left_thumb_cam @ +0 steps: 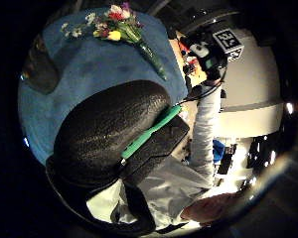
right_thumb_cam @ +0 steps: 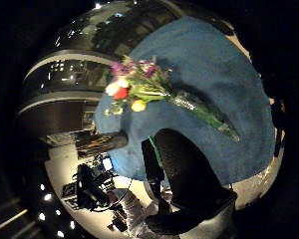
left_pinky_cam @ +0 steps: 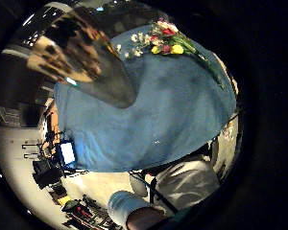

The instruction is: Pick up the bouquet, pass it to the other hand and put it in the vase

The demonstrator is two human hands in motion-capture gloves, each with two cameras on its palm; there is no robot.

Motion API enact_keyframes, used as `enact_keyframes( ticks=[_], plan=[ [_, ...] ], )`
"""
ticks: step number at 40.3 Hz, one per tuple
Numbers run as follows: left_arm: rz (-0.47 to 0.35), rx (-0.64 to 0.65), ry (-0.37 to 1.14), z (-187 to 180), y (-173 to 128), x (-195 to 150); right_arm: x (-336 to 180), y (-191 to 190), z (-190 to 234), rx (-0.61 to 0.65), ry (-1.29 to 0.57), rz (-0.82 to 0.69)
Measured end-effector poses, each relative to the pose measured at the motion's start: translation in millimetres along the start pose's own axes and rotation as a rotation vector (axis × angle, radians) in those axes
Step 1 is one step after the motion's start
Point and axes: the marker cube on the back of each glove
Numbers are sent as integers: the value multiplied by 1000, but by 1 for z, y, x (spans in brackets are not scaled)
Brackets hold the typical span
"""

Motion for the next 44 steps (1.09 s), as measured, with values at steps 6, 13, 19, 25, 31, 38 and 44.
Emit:
enact_keyframes(
  ticks=[6,13,19,25,31,38,44],
  plan=[
    [10,-30,5,10,-6,-2,3,11,41,-36,-2,-40],
    [8,-67,11,21,-10,-2,11,0,90,-101,30,27],
    [9,-93,18,28,-14,-6,11,-6,111,-49,57,30],
    [-10,-143,25,30,-14,-13,6,-2,120,15,31,37],
    [-21,-128,51,32,-18,-22,-3,1,114,105,65,47],
    [-48,-140,61,27,-18,-29,-5,-5,90,351,24,10],
    [-21,-70,136,11,-17,-27,-18,-8,63,652,-288,-118]
  ],
)
